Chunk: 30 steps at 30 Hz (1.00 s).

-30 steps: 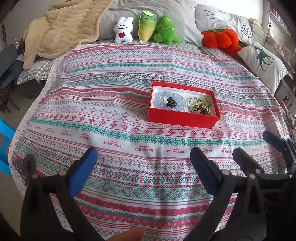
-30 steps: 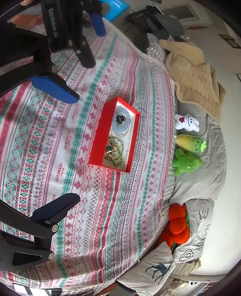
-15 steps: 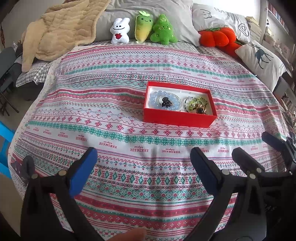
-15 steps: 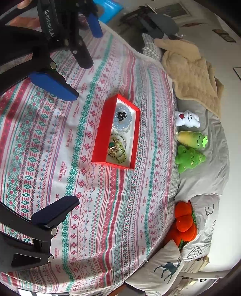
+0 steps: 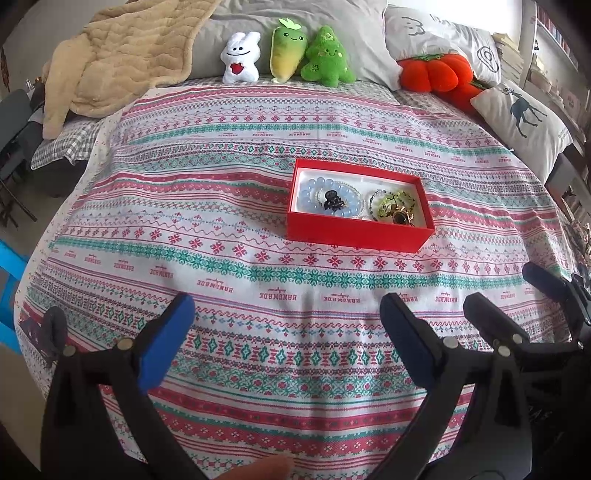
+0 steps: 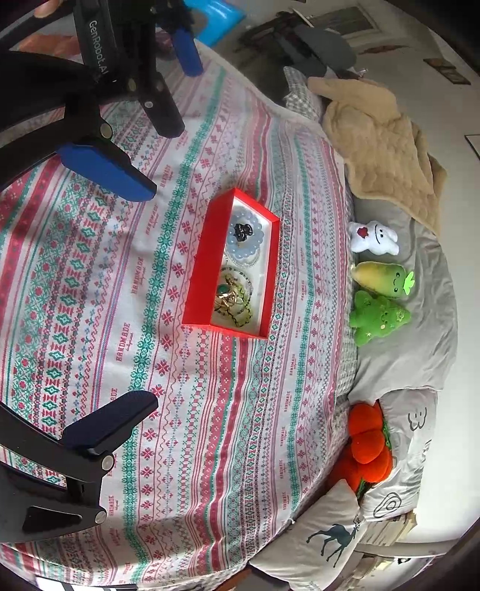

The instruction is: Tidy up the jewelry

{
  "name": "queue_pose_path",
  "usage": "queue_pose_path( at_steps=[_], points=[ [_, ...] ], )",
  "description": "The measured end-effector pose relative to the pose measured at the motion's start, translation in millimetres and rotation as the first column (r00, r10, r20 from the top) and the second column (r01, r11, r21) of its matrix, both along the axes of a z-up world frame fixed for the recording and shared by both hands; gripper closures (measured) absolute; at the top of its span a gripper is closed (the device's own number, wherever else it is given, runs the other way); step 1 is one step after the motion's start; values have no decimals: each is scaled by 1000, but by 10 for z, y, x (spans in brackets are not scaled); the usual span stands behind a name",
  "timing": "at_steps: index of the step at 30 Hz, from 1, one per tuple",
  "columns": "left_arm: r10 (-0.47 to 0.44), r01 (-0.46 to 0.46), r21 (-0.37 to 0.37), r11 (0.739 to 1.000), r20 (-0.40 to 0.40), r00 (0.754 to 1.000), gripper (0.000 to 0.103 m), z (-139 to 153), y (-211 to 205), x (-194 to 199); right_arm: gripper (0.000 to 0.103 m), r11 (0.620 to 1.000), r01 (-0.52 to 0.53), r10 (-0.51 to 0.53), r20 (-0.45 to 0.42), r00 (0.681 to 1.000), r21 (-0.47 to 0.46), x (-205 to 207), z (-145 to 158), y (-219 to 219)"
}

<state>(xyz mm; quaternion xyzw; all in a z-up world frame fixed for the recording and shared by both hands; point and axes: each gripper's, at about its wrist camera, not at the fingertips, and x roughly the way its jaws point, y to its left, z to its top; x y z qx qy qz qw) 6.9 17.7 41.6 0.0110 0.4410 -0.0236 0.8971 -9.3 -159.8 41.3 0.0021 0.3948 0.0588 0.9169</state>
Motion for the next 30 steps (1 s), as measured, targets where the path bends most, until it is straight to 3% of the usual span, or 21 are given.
queue_pose_path(
  at_steps=[30],
  points=[
    [16, -16, 18, 1000, 0, 1000, 3, -30, 1, 16, 0, 1000, 4, -4, -12, 1000, 4, 52, -58, -5]
  ],
)
